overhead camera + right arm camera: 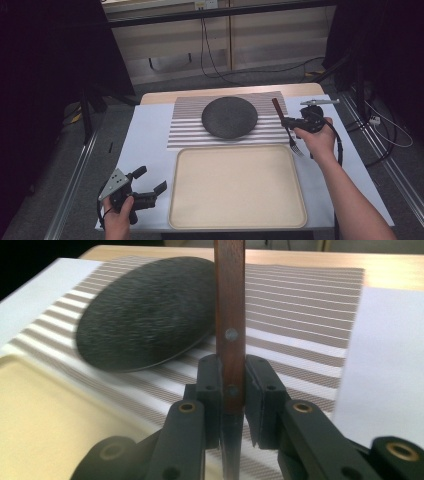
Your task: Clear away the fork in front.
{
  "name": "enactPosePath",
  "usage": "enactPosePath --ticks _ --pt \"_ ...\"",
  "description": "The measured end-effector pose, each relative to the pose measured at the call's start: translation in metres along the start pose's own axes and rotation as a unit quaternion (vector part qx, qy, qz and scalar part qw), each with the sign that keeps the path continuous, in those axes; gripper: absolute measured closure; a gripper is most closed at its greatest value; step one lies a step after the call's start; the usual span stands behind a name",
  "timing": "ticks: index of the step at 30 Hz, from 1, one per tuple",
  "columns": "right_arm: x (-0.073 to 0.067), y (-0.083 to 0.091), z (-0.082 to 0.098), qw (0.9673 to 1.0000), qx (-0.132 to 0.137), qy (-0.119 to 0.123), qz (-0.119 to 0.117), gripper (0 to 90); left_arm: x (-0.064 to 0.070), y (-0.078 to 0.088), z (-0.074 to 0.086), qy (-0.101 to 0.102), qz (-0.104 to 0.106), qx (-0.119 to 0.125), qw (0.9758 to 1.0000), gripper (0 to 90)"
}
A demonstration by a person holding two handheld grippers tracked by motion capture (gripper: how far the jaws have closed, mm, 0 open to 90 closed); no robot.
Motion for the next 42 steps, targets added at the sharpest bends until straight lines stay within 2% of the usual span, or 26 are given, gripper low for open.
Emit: enactPosePath --ticks 1,2,4,6,12,17,20,21,26,35,39,42 --pt "0.000 0.000 0.000 1.0000 0.000 0.000 0.000 78.8 0.001 -0.001 0.000 -0.001 0.002 -0.002 1.0000 3.1" --pt "-0.011 0.007 0.003 0.9997 0.014 0.001 -0.020 78.8 0.004 -0.004 -0.002 -0.002 0.005 -0.003 1.0000 3.1" --pt "-0.015 0.010 0.004 0.9995 0.021 0.000 -0.025 78.8 0.006 -0.006 -0.003 0.000 0.007 -0.001 1.0000 3.1" --pt "-0.031 0.023 0.009 0.9978 0.046 0.008 -0.047 78.8 0.010 -0.011 -0.006 -0.002 0.013 -0.002 0.9999 3.1" --pt "-0.046 0.036 0.025 0.9952 0.066 0.001 -0.071 78.8 0.019 -0.019 -0.012 -0.005 0.019 -0.005 0.9998 3.1" --pt "-0.054 0.043 0.030 0.9941 0.077 0.003 -0.076 78.8 0.027 -0.024 -0.016 -0.011 0.027 -0.008 0.9995 3.1" --pt "-0.063 0.049 0.031 0.9919 0.092 0.004 -0.088 78.8 0.028 -0.026 -0.018 -0.012 0.030 -0.012 0.9994 3.1" --pt "-0.070 0.051 0.033 0.9909 0.095 0.006 -0.095 78.7 0.028 -0.027 -0.019 -0.012 0.030 -0.012 0.9994 3.1" --pt "-0.085 0.051 0.036 0.9883 0.108 0.010 -0.107 78.7 0.034 -0.033 -0.021 -0.006 0.033 -0.017 0.9993 3.1" --pt "-0.098 0.054 0.031 0.9842 0.129 0.008 -0.121 78.7 0.046 -0.049 -0.029 -0.010 0.046 -0.016 0.9988 3.1" --pt "-0.103 0.052 0.031 0.9839 0.133 0.010 -0.119 78.7 0.053 -0.060 -0.033 -0.011 0.054 -0.018 0.9983 3.1" --pt "-0.108 0.050 0.031 0.9834 0.137 0.015 -0.118 78.7 0.059 -0.068 -0.034 -0.019 0.058 -0.023 0.9979 3.2"
Point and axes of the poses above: each handheld gripper's, and its own axes: y roughly backward along the jaws, z roughly out of its underside, x roughly to its right, the point moved 9 cm from there along -y, roughly forward along the jaws, and after that the axes turned 1 degree about y, right-handed, at the moved point
